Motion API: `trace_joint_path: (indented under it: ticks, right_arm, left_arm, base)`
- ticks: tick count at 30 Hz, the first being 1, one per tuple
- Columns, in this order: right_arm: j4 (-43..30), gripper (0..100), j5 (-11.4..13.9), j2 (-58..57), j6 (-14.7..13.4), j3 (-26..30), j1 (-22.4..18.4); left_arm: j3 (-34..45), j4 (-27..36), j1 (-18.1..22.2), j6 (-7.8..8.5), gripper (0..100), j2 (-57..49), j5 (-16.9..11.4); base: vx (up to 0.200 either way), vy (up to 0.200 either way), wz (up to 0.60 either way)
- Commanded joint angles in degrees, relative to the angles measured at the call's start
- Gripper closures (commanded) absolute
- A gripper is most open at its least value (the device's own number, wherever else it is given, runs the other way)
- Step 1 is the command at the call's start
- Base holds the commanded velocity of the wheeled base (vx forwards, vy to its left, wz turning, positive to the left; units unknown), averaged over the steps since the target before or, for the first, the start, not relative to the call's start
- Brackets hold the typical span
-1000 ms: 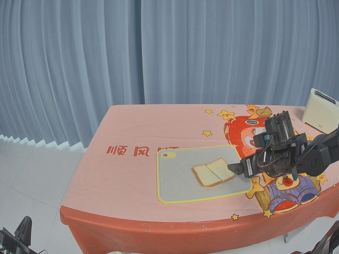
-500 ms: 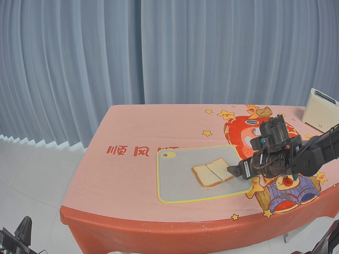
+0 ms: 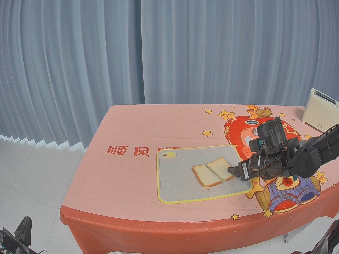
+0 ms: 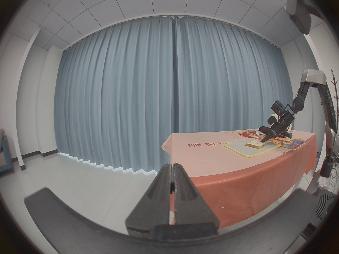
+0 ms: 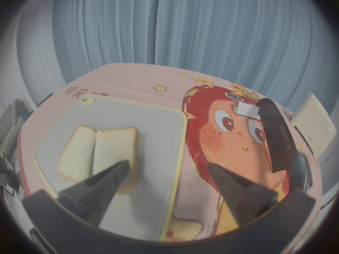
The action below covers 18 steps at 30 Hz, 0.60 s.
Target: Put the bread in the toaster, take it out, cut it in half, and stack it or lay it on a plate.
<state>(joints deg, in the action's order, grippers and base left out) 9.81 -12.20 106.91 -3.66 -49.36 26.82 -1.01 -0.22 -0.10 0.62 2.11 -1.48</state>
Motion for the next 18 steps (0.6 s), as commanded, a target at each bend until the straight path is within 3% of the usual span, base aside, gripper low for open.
trace_joint_path:
  ticks: [1, 18]
  right_arm:
    - [-0.23, 100, -0.19, 0.23, 0.05, 0.14, -0.01]
    - [-0.32, 100, -0.28, -2.23, -0.21, 0.67, 0.60]
  left_arm:
    - [1.01, -0.04, 0.01, -0.01, 100, 0.09, -0.02]
    - [1.01, -0.04, 0.01, -0.01, 100, 0.09, -0.02]
  base:
    - [0.000, 0.000, 0.00]
    - [0.000, 0.000, 0.00]
